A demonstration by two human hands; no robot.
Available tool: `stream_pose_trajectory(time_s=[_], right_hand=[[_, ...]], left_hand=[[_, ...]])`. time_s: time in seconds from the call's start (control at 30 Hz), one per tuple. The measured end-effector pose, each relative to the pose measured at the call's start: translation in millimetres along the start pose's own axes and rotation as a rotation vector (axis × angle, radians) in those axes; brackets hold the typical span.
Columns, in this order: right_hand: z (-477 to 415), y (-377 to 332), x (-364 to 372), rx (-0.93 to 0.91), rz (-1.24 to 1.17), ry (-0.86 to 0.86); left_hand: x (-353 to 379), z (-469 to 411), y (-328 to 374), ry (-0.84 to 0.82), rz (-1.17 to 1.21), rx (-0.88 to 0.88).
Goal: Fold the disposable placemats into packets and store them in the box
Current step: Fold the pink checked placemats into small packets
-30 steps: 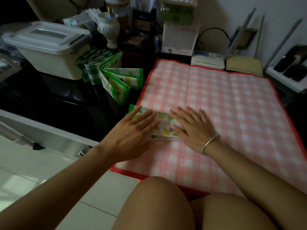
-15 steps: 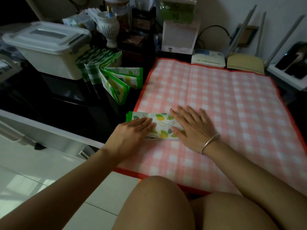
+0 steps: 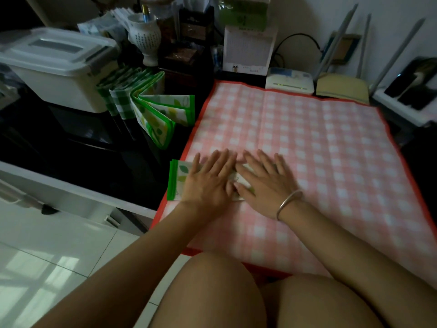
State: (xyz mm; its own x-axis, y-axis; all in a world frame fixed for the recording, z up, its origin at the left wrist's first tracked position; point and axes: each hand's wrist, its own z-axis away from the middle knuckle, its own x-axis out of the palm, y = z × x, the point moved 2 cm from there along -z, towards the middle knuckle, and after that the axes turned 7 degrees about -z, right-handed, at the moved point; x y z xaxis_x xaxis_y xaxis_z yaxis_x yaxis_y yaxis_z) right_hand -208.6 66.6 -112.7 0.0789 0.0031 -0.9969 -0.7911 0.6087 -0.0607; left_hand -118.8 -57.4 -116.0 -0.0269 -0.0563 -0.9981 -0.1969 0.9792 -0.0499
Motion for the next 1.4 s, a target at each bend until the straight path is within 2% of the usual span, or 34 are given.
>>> stream_pose_trajectory(time_s=[0.07,0.27,0.37,0.4,0.47,0.53,0.57,0.6,0.67,0.8,0.93,1.03,1.2,1.4], right_hand=[[1.9,8.1,2.2,-0.039,0.003,0.006],[13.3,32.9,4.1,0.034,0.017,-0.042],[9.6,32.7,3.4,0.046,-0.121,-0.05],[7.9,35.3,0.7,0.075,-0.271,-0.01],[9.0,45.4,-6.7,0.183,-0.594,0.26],[15.4,55.1,-14.9,0.401,-0.646,0.541],[17.5,56.6,-17.1,0.507,-0.624,0.556],[18.1,55.6,-16.7,0.572,-0.602,0.496],[17.4,49.1,-13.9,0.567,-0.542,0.348],[17.6,43.7,-14.7,0.51,-0.489,0.318],[23.8,55.9,-14.2,0.524,-0.452,0.269],[32.5,66.5,-15.7,0.531,-0.405,0.262],[37.9,74.1,-16.8,0.529,-0.358,0.272],[38.4,82.6,-22.2,0.464,-0.367,0.269]], left_hand=[[2.9,6.9,-11.1,0.056,0.033,-0.019],[9.2,11.0,-33.4,0.001,-0.009,-0.063],[8.4,11.2,-31.3,-0.002,0.006,-0.063],[9.1,10.9,-31.8,-0.002,0.003,-0.065],[9.2,10.2,-32.2,-0.008,-0.002,-0.069],[9.9,10.2,-30.6,-0.01,0.0,-0.069],[9.8,10.3,-30.0,-0.01,0.0,-0.07],[9.7,10.6,-30.1,-0.009,-0.002,-0.072],[9.5,10.1,-31.3,-0.01,-0.007,-0.074],[6.5,8.3,-33.2,-0.012,0.073,-0.051],[-5.6,13.6,-30.4,0.223,0.323,0.002],[-8.5,21.9,-14.9,0.372,0.239,0.062],[-6.3,22.3,5.3,0.329,0.108,0.094],[-4.9,21.0,5.7,0.196,0.139,0.086]])
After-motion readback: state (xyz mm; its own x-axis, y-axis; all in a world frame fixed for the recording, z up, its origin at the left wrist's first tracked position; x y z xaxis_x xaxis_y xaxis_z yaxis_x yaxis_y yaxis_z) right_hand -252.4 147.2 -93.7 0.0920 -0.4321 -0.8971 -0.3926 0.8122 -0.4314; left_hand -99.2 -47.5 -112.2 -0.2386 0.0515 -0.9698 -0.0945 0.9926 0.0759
